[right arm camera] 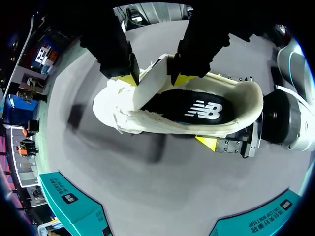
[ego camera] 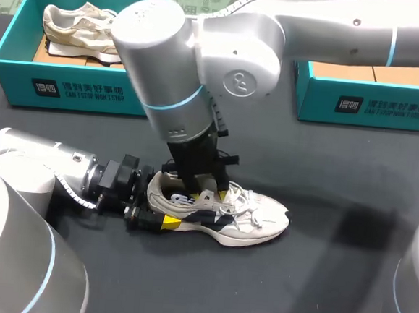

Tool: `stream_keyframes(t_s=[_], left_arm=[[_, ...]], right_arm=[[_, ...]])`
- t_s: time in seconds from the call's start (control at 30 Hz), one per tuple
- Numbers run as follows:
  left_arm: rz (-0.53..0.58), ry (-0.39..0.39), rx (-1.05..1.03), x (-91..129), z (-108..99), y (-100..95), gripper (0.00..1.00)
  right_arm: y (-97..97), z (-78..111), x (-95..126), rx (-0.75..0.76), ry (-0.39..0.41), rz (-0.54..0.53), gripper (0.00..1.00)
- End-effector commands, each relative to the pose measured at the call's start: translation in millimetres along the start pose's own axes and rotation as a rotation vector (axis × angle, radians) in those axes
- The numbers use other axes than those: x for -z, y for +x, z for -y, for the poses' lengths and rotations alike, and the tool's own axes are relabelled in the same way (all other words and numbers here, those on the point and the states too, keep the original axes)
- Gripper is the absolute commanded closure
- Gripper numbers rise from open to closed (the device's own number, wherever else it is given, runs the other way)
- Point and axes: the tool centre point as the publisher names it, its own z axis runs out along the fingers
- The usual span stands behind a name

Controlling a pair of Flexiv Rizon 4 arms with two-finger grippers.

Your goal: Take the shoe out of the shoebox, open the shoe tongue, remove and reinsert the insole, then place the shoe into the shoebox

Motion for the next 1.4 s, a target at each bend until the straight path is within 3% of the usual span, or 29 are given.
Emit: stream_keyframes(t_s=[0.03,0.13,0.5,0.83,1.17,1.4], left_arm=[[0.001,-0.001,0.001,0,0,-0.9,1.0],[0.001,-0.001,0.001,0,0,-0.9,1.0],[0.001,-0.001,0.001,0,0,-0.9,1.0],[0.001,-0.001,0.001,0,0,-0.9,1.0],[0.001,-0.001,0.001,0,0,-0.9,1.0],[0.001,-0.001,0.001,0,0,-0.9,1.0]], right_arm=[[7.9,6.7,2,-0.151,-0.004,0.019,0.56],[5.2,7.6,1,-0.153,0.001,0.018,0.6],[-3.8,6.7,6,-0.109,0.012,0.021,0.99],[-24.4,0.5,3,0.033,0.033,-0.029,1.0],[-59.1,-0.1,6,0.202,-0.032,-0.167,1.0],[-85.2,-11.1,0,0.266,-0.056,-0.252,1.0]])
